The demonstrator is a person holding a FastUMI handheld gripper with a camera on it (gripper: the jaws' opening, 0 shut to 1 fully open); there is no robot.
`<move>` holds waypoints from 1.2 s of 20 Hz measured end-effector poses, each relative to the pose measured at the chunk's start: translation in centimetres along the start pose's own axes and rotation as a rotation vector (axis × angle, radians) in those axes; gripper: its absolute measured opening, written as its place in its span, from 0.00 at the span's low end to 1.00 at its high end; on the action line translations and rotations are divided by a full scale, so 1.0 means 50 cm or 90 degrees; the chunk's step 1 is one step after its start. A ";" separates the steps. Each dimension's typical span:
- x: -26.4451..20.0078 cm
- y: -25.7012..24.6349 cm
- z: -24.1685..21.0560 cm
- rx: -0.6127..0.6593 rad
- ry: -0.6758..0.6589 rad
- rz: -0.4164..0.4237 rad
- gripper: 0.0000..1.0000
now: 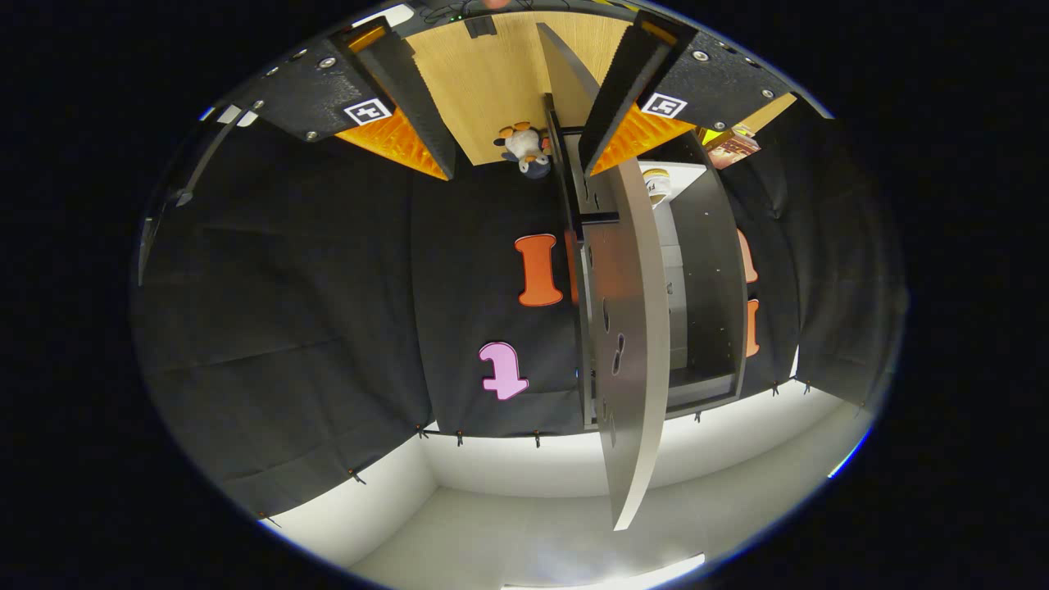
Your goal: Open the shoe cabinet door, grab the shoes and put them into the shoe cabinet, then close the shoe cabinet door.
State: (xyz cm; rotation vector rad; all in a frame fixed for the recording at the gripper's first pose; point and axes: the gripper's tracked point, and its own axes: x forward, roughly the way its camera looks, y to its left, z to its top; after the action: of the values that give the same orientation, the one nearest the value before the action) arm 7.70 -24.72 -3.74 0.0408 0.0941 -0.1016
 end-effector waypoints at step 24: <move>0.052 0.096 -0.016 0.009 0.004 0.078 0.92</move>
State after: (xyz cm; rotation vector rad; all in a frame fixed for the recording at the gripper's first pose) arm 10.68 -20.16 -4.63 0.0609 0.0966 0.0197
